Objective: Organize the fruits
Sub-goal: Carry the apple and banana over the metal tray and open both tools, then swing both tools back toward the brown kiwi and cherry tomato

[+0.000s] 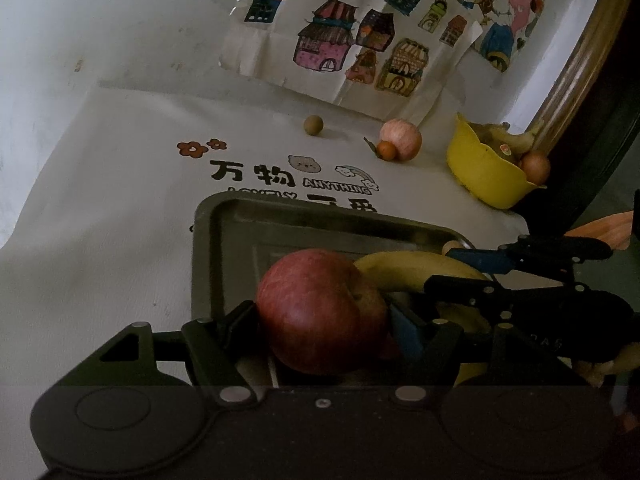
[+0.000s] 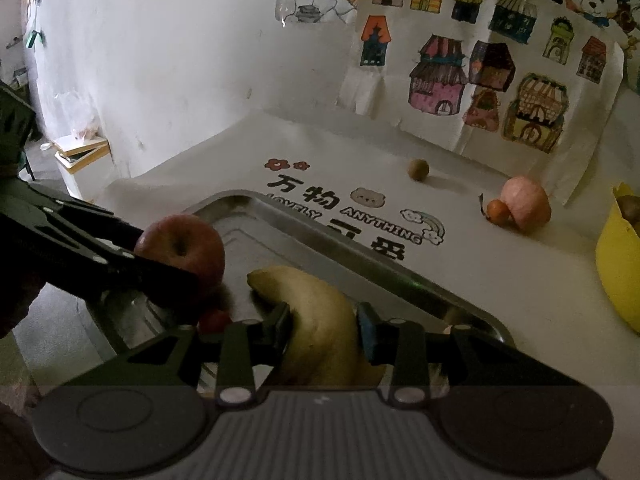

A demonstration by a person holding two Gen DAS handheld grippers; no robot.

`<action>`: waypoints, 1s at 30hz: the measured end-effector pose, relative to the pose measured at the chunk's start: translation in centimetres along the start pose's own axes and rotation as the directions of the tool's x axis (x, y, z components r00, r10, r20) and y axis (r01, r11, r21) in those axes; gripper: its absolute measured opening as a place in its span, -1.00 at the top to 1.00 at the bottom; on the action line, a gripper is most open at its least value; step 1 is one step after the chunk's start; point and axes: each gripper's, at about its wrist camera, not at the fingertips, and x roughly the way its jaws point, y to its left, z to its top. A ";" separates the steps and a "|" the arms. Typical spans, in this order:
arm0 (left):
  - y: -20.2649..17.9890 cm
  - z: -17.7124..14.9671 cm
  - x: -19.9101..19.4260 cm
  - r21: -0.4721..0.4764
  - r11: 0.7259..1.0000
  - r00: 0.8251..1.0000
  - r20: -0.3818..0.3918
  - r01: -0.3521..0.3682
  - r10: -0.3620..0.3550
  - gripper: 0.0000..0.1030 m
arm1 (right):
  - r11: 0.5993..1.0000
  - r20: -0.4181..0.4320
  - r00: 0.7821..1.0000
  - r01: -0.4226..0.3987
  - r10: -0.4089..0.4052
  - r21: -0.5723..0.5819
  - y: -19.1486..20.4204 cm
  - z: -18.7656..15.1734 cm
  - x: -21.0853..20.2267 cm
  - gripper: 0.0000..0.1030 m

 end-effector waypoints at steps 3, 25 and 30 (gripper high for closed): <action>-0.1 0.1 -0.1 0.000 1.000 1.000 0.009 -0.006 0.006 -0.44 | 1.000 0.011 1.000 -0.003 0.003 0.005 -0.2 0.1 -0.2 0.17; -1.5 5.7 -1.9 0.047 0.997 0.981 0.190 -0.060 0.050 -0.99 | 0.998 0.144 0.989 0.029 -0.036 0.048 -2.4 1.1 -2.4 -0.99; -2.5 7.9 -2.3 0.095 0.992 0.969 0.241 -0.082 0.057 -0.99 | 0.991 0.199 0.975 0.076 -0.097 0.110 -4.6 1.7 -3.6 -1.00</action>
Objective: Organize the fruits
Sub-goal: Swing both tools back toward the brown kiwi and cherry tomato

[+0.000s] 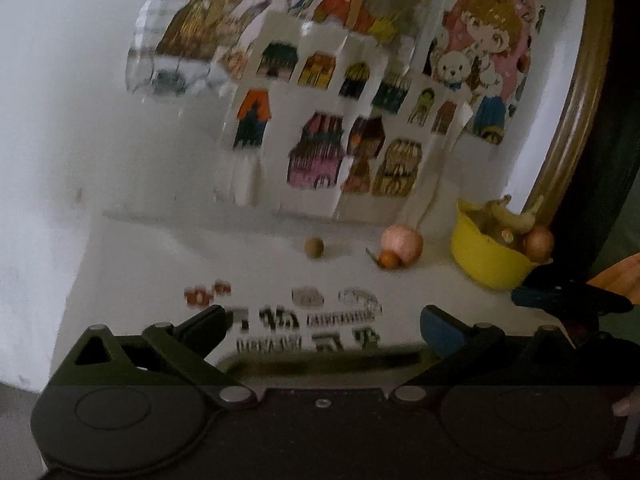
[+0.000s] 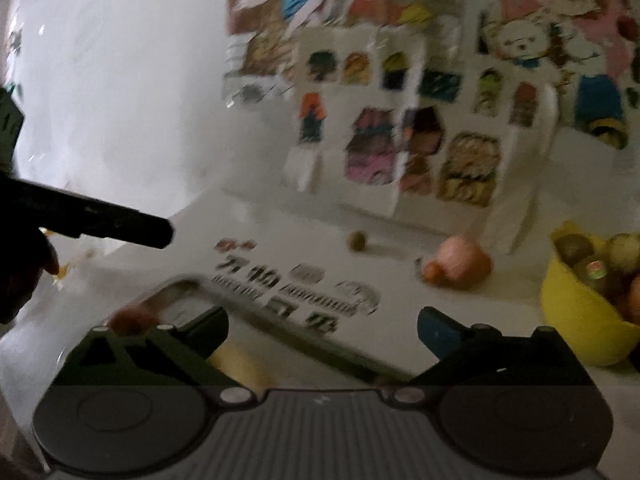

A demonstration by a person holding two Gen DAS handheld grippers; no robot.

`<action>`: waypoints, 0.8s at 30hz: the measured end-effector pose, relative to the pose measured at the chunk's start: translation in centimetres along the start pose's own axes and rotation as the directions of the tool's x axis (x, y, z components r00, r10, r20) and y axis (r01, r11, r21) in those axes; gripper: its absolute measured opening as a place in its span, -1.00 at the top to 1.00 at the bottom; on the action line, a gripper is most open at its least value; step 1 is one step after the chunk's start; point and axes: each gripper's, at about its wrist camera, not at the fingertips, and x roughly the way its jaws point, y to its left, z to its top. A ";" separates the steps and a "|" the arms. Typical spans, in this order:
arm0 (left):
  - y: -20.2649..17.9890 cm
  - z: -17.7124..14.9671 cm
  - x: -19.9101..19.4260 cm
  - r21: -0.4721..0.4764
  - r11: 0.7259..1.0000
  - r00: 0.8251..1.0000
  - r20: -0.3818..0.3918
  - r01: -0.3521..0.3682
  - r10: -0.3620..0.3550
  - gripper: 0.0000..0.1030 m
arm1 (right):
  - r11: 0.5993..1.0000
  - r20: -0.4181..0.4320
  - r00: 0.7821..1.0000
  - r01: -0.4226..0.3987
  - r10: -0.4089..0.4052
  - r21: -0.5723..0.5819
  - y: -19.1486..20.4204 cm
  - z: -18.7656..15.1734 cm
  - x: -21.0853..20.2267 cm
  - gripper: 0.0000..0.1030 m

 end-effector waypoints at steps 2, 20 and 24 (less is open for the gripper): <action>-0.4 1.0 0.1 0.016 1.000 1.000 0.026 -0.010 0.009 -0.99 | 1.000 0.028 0.999 0.021 -0.022 0.020 -1.0 0.5 -0.4 -1.00; -2.5 7.0 2.5 0.034 0.999 0.983 0.181 -0.030 0.024 -0.99 | 0.987 0.243 0.960 0.115 -0.139 0.110 -6.7 4.6 -2.4 -1.00; -3.1 7.6 3.3 0.040 0.998 0.972 0.232 -0.052 0.042 -0.99 | 0.984 0.279 0.949 0.113 -0.149 0.140 -7.4 5.1 -2.1 -1.00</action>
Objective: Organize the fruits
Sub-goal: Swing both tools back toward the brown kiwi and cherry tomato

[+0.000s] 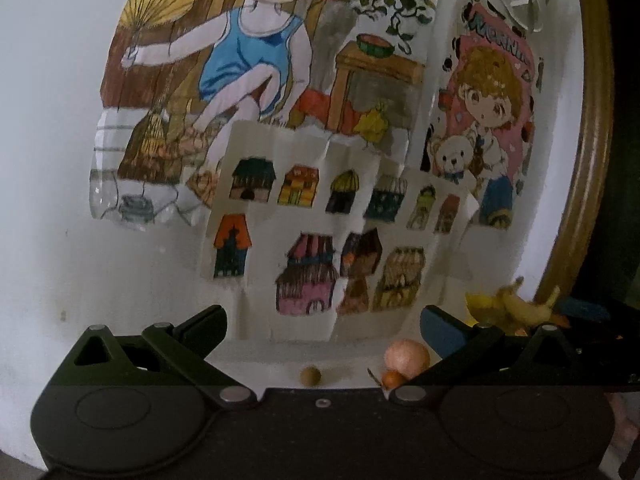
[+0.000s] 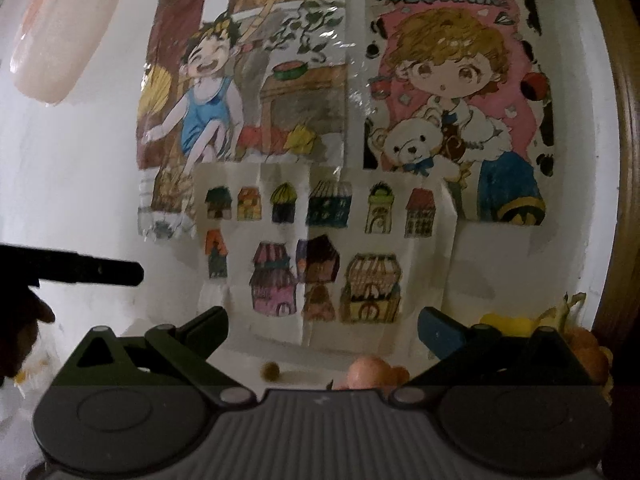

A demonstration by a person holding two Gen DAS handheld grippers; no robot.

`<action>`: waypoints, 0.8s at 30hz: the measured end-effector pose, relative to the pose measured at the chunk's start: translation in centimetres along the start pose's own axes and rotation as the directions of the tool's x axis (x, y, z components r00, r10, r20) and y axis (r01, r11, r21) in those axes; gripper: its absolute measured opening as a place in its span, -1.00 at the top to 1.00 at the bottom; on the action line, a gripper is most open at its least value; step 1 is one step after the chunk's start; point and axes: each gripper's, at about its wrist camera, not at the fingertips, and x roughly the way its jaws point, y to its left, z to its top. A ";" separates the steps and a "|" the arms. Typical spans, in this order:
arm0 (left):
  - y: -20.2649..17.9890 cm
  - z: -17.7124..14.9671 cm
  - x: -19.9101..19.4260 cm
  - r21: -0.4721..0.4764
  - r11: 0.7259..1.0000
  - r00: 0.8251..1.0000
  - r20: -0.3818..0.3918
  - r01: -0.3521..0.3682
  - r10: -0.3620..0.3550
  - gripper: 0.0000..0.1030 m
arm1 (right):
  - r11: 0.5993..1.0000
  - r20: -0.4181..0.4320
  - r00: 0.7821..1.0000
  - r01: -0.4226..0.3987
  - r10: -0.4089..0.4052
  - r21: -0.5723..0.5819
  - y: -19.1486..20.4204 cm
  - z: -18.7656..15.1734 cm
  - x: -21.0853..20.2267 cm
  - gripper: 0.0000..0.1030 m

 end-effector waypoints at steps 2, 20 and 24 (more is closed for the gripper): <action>-0.2 0.3 0.7 -0.006 1.000 1.000 0.025 -0.016 0.016 -0.99 | 1.000 0.022 1.000 0.004 -0.004 0.022 -0.3 0.2 0.4 -1.00; 1.7 0.1 11.8 -0.011 0.993 0.993 0.016 -0.116 0.116 -0.99 | 0.964 -0.161 0.981 0.140 -0.104 0.227 -3.8 -3.7 10.7 -1.00; 2.1 -1.1 14.1 0.009 0.993 0.992 -0.034 -0.117 0.117 -0.99 | 0.955 -0.245 0.964 0.167 -0.106 0.244 -3.7 -4.9 12.8 -1.00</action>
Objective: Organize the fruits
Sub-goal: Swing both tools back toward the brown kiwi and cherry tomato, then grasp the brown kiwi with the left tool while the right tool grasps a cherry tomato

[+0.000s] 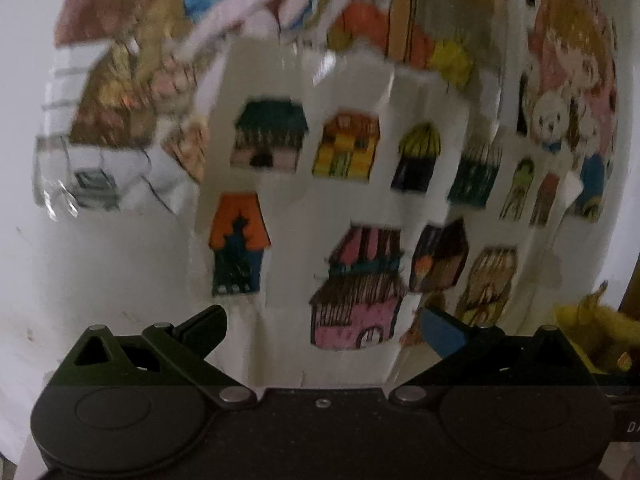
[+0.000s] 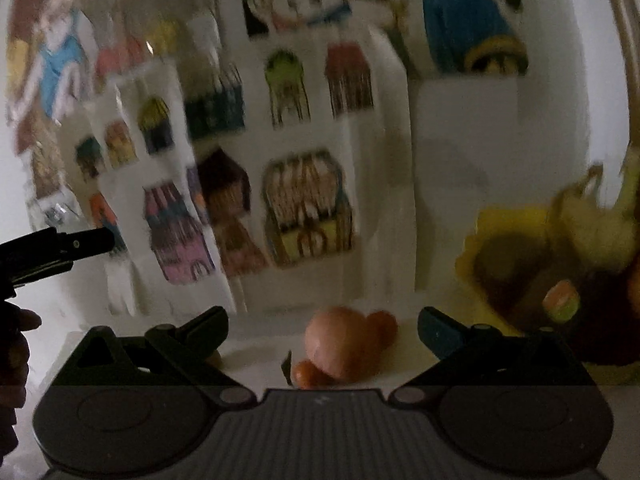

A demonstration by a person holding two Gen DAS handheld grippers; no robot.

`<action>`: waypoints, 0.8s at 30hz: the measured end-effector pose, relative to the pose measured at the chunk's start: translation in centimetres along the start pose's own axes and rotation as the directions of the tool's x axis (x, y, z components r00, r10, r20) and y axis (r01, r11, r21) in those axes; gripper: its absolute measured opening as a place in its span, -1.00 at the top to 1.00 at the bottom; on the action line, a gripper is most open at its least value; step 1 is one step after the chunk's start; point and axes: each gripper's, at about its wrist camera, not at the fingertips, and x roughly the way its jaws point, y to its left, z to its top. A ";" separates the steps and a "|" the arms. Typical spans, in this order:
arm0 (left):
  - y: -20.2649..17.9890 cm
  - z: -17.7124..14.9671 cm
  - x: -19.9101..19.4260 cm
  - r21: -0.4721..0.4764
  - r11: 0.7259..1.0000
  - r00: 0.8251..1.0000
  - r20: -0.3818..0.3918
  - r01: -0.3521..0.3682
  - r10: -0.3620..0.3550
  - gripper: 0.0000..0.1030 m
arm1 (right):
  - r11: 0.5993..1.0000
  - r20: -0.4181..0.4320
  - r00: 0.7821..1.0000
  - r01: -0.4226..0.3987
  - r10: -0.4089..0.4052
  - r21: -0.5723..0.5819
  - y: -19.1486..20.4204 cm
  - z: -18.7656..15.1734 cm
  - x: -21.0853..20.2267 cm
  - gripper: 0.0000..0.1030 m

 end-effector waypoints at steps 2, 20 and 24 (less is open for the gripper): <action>0.0 -0.7 1.1 0.021 1.000 0.999 -0.031 0.014 -0.013 -0.99 | 1.000 -0.036 0.999 -0.007 0.008 0.030 -0.2 -0.8 1.0 -1.00; 0.0 -6.2 6.8 0.054 0.993 0.963 -0.253 0.108 -0.091 -0.99 | 0.985 -0.151 0.978 -0.127 0.144 0.113 -0.7 -2.8 3.3 -0.91; 0.1 -6.5 7.3 0.045 0.992 0.960 -0.258 0.120 -0.104 -0.99 | 0.990 -0.182 0.976 -0.101 0.118 0.103 -0.4 -3.0 4.3 -0.69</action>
